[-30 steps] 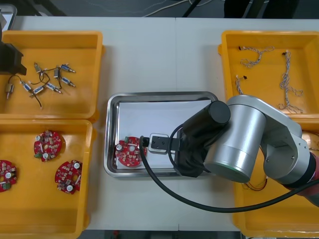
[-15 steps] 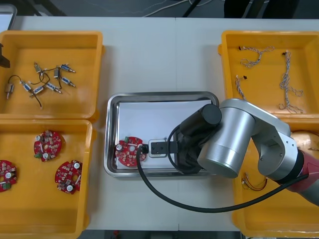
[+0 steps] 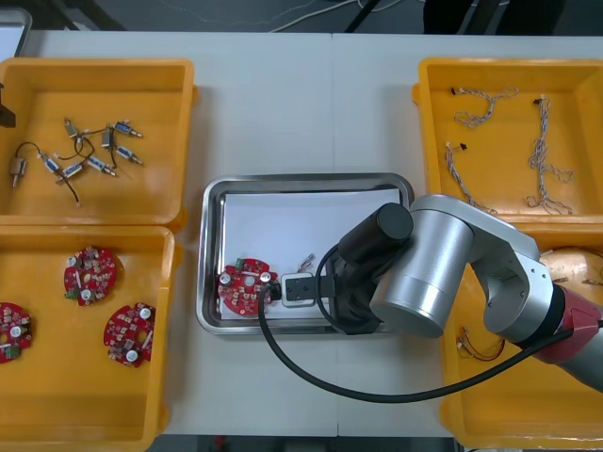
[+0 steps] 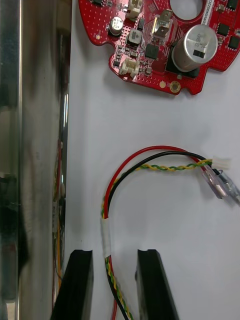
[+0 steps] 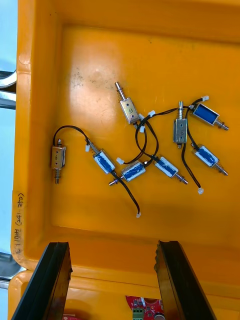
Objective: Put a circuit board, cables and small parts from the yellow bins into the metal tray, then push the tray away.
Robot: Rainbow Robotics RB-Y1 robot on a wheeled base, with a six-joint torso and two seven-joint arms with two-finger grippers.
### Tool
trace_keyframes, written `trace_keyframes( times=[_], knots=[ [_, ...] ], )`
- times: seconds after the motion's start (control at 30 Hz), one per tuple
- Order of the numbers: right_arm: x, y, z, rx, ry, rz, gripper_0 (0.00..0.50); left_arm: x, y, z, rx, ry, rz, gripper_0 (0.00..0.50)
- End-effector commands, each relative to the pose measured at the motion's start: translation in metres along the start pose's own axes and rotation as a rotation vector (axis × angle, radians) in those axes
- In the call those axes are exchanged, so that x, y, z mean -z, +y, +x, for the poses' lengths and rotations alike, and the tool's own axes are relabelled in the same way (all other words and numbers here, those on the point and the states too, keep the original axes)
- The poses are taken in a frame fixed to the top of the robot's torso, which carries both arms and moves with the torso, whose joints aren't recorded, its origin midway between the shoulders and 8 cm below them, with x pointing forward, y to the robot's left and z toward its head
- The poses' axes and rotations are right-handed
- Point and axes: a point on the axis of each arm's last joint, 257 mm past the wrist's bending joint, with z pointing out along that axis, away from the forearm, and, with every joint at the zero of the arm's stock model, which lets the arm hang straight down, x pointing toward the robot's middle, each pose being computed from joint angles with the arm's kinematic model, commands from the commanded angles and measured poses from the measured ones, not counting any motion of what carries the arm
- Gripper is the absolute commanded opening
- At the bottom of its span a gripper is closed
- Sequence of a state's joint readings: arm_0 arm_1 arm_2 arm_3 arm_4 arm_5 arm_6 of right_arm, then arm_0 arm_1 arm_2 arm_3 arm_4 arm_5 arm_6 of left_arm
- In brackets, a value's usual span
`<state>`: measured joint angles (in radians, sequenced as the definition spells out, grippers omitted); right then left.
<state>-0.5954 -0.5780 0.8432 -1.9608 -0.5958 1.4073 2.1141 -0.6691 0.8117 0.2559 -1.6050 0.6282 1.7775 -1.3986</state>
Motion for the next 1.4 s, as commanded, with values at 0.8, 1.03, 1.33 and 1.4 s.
trace_keyframes(
  times=[0.8, 1.03, 1.33, 1.4],
  knots=[
    [0.096, -0.023, -0.019, -0.252, -0.022, -0.006, 0.500, -0.019, 0.028, -0.017, 0.466, -0.103, -0.132, 0.500],
    [0.116, -0.029, 0.003, -0.498, 0.017, -0.005, 0.500, -0.045, 0.028, -0.024, 0.531, -0.106, -0.138, 0.500],
    [0.144, -0.046, 0.029, -0.832, -0.050, 0.030, 0.500, -0.056, 0.026, -0.034, 0.572, -0.114, -0.150, 0.500],
    [0.150, -0.052, 0.034, -0.891, -0.067, 0.049, 0.500, -0.057, 0.023, -0.038, 0.573, -0.122, -0.153, 0.500]
  ],
)
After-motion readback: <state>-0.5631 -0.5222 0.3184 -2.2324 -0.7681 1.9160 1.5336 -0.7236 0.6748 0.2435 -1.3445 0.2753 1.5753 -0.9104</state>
